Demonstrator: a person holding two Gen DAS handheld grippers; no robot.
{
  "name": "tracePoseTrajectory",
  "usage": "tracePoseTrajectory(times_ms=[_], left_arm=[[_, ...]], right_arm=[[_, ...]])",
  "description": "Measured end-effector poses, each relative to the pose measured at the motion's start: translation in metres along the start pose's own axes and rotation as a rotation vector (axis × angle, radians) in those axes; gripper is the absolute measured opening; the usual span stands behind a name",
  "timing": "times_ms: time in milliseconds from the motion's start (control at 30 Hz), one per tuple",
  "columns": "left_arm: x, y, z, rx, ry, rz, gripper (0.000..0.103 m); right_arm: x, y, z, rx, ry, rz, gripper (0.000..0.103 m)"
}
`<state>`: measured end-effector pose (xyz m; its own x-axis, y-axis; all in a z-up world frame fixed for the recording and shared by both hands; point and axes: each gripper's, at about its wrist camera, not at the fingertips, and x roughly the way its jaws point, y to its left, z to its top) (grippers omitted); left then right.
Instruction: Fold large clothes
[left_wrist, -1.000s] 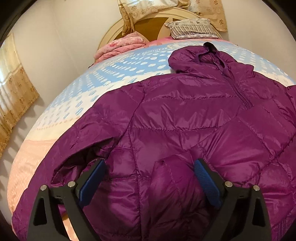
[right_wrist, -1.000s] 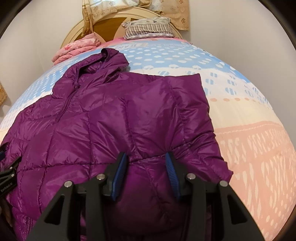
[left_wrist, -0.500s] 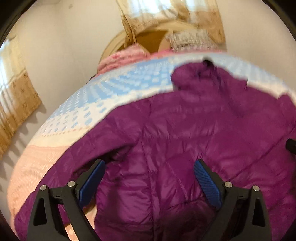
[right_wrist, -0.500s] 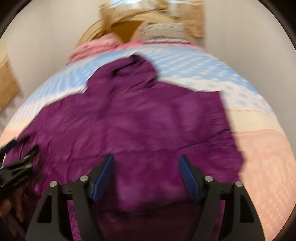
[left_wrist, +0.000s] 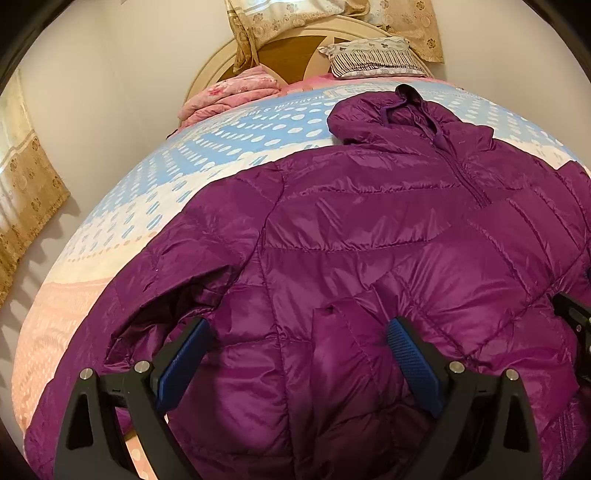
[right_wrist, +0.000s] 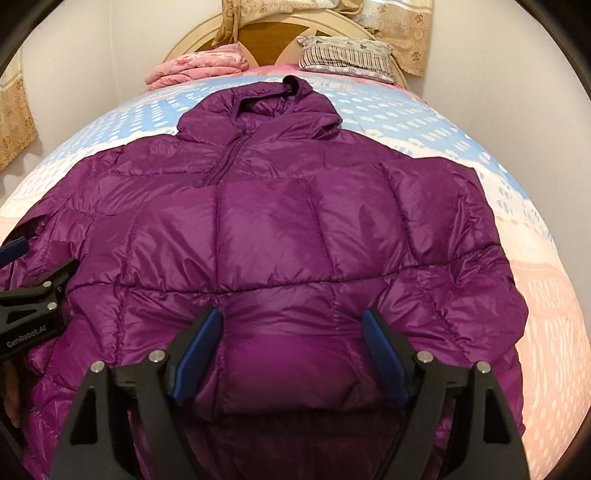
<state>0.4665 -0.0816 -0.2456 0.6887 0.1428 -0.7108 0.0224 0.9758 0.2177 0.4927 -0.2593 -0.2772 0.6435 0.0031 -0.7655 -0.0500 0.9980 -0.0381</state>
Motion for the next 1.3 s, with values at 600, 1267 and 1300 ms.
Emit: tracePoseTrajectory(times_ms=[600, 1267, 1300], left_arm=[[-0.088, 0.164, -0.057, -0.145, -0.081, 0.125, 0.097], [-0.099, 0.338, -0.176, -0.47, 0.078, 0.218, 0.009], [-0.107, 0.336, -0.165, -0.463, 0.048, 0.225, 0.008]], right_arm=[[-0.078, -0.007, -0.037, -0.023, -0.034, -0.037, 0.09], [-0.133, -0.029, -0.084, 0.088, -0.123, -0.08, 0.091], [-0.133, -0.033, -0.084, 0.093, -0.124, -0.089, 0.091]])
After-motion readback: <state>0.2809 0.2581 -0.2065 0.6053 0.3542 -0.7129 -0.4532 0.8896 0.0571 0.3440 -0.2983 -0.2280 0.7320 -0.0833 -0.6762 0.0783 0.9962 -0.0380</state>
